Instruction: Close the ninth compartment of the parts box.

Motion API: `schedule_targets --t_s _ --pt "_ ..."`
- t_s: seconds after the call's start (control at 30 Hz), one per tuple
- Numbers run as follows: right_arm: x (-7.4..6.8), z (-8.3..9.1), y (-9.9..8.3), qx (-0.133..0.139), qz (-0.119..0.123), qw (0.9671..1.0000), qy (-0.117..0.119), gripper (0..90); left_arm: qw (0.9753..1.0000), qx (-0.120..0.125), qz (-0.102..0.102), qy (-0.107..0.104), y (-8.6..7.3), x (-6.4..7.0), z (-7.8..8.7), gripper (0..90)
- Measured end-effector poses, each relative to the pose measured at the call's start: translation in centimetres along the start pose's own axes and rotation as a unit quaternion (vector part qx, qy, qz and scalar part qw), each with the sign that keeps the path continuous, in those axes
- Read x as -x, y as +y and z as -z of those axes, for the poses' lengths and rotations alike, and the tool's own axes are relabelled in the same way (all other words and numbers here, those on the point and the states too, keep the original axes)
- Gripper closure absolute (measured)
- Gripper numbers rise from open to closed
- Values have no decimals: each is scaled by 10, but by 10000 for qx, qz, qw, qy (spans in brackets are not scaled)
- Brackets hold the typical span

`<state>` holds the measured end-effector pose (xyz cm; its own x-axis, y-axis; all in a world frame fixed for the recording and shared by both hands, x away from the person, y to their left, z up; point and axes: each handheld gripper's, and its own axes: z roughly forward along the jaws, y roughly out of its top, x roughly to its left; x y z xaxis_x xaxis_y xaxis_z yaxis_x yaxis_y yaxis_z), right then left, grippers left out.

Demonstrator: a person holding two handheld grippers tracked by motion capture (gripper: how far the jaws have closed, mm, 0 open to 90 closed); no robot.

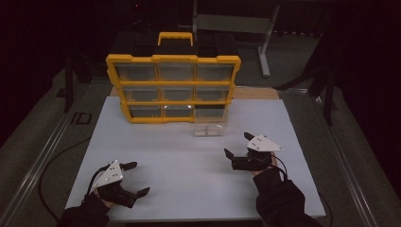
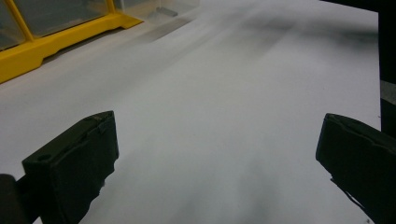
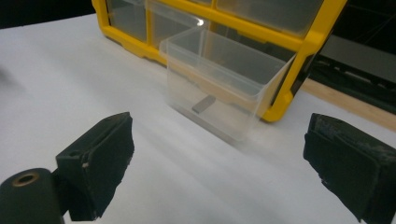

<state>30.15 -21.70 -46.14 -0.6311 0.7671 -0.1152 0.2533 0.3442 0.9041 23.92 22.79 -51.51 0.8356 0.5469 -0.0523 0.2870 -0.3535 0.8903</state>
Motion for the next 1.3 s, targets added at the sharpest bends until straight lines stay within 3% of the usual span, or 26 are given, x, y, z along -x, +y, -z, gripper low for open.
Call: schedule_targets --t_s 0.73,1.3 --pt "-3 -40 -20 -464 -154 9988 -8 82 10000 -23 -10 -5 0 0 0 0" --pt "-6 -58 -24 -812 -221 9965 -8 83 10000 -14 -15 -18 0 0 0 0"
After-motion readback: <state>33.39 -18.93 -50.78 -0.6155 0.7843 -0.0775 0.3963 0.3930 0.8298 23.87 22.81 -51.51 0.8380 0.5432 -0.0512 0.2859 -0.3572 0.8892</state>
